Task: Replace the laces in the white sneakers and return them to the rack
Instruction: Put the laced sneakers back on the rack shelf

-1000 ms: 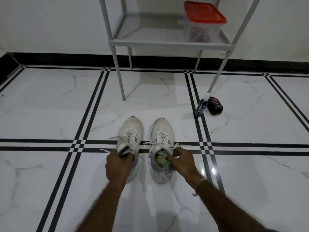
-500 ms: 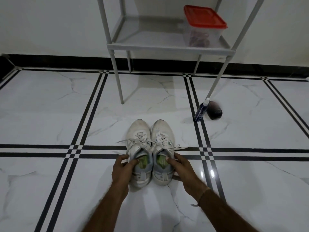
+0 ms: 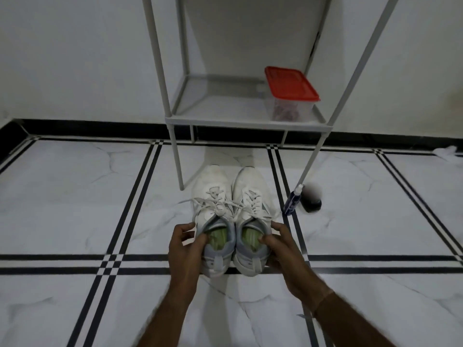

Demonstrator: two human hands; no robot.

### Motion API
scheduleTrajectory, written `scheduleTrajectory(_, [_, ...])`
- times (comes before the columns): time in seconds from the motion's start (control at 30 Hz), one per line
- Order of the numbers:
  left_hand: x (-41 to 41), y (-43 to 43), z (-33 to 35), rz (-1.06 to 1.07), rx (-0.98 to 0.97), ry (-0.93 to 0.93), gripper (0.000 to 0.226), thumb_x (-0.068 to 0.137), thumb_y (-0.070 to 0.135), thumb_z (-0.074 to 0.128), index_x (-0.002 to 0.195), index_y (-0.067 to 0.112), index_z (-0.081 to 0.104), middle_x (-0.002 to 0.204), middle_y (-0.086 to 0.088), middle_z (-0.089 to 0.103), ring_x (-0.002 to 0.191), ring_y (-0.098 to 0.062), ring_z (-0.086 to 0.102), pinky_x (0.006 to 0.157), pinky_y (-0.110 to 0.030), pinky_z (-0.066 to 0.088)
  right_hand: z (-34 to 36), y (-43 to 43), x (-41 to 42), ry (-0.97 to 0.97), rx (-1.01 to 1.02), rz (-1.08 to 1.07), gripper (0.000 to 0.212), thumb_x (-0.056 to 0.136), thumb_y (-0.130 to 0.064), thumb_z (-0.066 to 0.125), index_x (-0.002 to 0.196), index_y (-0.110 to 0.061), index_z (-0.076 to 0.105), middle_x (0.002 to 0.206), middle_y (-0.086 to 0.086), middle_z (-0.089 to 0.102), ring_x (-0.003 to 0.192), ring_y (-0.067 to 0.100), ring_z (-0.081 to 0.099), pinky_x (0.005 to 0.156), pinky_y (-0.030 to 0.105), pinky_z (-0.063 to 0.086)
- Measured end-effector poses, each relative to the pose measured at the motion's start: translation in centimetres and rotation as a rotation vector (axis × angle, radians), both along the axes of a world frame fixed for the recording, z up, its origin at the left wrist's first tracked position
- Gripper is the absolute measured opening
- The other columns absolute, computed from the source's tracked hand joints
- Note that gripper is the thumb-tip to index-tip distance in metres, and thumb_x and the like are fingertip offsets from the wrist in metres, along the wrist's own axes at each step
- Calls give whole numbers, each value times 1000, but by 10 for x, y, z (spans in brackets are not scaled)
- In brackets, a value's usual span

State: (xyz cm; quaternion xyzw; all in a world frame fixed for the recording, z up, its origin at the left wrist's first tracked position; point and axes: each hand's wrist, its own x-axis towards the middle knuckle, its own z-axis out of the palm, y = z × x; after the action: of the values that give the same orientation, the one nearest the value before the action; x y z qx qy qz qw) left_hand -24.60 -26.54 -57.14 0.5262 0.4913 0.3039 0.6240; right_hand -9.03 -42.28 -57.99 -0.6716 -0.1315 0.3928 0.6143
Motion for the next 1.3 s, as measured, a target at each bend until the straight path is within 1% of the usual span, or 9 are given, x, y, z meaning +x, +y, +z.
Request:
scheduleTrajectory(0.13, [6, 3, 73, -11, 65, -36, 25, 80, 19, 74, 102, 24, 64, 102, -2, 67, 82, -18, 68, 65, -31, 55, 67, 0, 1, -20, 30, -42, 34, 96, -26, 65, 127, -38, 58, 119, 3, 71, 107, 25, 71, 77, 37, 61])
scheduleTrajectory(0.23, [8, 5, 135, -31, 57, -35, 33, 74, 31, 71, 105, 27, 63, 104, 0, 68, 85, -24, 70, 65, -38, 57, 126, 3, 4, -36, 25, -76, 43, 83, -37, 70, 125, -40, 60, 121, 0, 71, 111, 25, 70, 89, 50, 61])
scheduleTrajectory(0.37, [4, 4, 224, -29, 72, -39, 43, 67, 38, 68, 109, 33, 63, 109, 6, 68, 94, -25, 68, 74, -47, 59, 205, 5, 0, -37, 41, -90, 52, 82, -33, 69, 133, -35, 56, 130, 0, 66, 117, 24, 67, 97, 56, 56])
scheduleTrajectory(0.57, [-7, 5, 365, -54, 89, -58, 48, 64, 40, 70, 111, 33, 62, 105, 16, 67, 97, -15, 67, 72, -33, 57, 340, 7, -8, -46, 39, -81, 53, 86, -25, 63, 138, -29, 54, 137, 3, 62, 122, 22, 64, 95, 40, 53])
scheduleTrajectory(0.7, [-3, 17, 458, -48, 100, -58, 40, 71, 30, 69, 110, 33, 61, 103, 21, 66, 98, -14, 67, 71, -25, 54, 443, 20, -7, -59, 41, -81, 50, 89, -25, 61, 139, -31, 55, 137, -3, 62, 127, 20, 60, 104, 49, 53])
scheduleTrajectory(0.9, [36, 73, 570, -71, 117, -73, 35, 85, 1, 72, 112, 21, 66, 107, 1, 69, 94, -17, 67, 62, -12, 52, 569, 72, 26, -14, 60, -182, 42, 100, -17, 60, 135, -40, 59, 125, -10, 71, 114, 11, 68, 90, 33, 54])
scheduleTrajectory(1.1, [116, 152, 620, -80, -24, -53, 23, 84, 17, 76, 106, 20, 70, 98, -3, 72, 86, -16, 67, 67, -27, 49, 616, 141, 94, 49, 12, -236, 34, 97, -29, 65, 130, -35, 61, 122, -3, 72, 112, 20, 68, 83, 37, 57])
scheduleTrajectory(1.2, [162, 186, 611, -65, -96, -14, 28, 82, 25, 78, 109, 16, 73, 95, -6, 75, 89, -23, 70, 72, -32, 53, 613, 178, 141, 65, -12, -214, 25, 95, -31, 67, 119, -30, 68, 114, 0, 76, 107, 22, 72, 94, 47, 58])
scheduleTrajectory(1.3, [193, 204, 592, -30, -143, -20, 25, 85, 20, 77, 109, 14, 75, 96, -9, 76, 89, -24, 71, 77, -34, 55, 597, 205, 180, 78, -16, -155, 23, 98, -27, 63, 120, -25, 69, 108, -2, 78, 102, 20, 73, 80, 35, 58])
